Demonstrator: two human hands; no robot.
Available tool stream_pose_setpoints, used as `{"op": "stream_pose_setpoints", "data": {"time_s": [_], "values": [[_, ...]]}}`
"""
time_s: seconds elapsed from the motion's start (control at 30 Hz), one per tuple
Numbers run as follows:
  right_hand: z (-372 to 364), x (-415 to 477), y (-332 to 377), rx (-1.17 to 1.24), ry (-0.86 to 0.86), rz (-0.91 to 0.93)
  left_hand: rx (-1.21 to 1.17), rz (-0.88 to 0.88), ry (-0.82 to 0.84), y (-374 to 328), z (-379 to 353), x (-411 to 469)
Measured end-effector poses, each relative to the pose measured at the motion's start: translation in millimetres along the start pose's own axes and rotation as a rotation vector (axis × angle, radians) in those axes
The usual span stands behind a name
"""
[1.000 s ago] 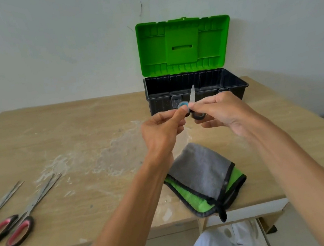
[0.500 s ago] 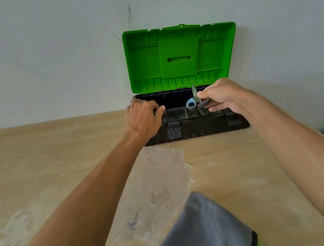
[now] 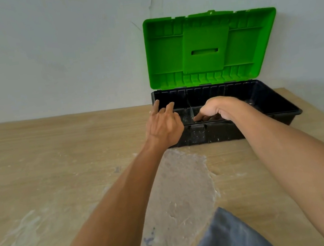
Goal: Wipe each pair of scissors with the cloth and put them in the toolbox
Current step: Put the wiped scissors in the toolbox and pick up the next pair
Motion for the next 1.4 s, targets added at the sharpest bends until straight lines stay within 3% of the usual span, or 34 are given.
{"op": "stream_pose_setpoints", "data": {"time_s": [0.23, 0.53, 0.73, 0.9, 1.03, 1.2, 1.4], "values": [[4, 3, -6, -0.006, -0.08, 0.054, 0.085, -0.002, 0.086, -6, -4, -2], [12, -44, 22, -0.16, -0.199, 0.295, -0.076, 0.116, 0.296, 0, 7, -13], [0, -94, 53, -0.152, -0.401, 0.457, -0.272, 0.174, 0.133, 14, 49, -52], [-39, -154, 100, -0.034, -0.521, 0.635, -0.205, 0.199, 0.093, 53, 95, -110], [-97, -208, 142, 0.001, -0.456, 0.769, -0.107, 0.236, 0.091, 110, 130, -175], [-192, -265, 190, -0.001, -0.226, 0.88, -0.057, 0.326, 0.03, 183, 177, -260], [-293, -309, 218, -0.058, 0.058, 0.873, 0.039, 0.453, 0.041, 247, 214, -353]]}}
Point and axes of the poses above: each hand's wrist, its own x-axis towards the middle knuckle, its own z-axis out of the back of the hand, y = z × x, the point moved 9 cm from there along x, towards the middle knuckle, and after that the axes turned 10 degrees about z, right-handed, at the moved point
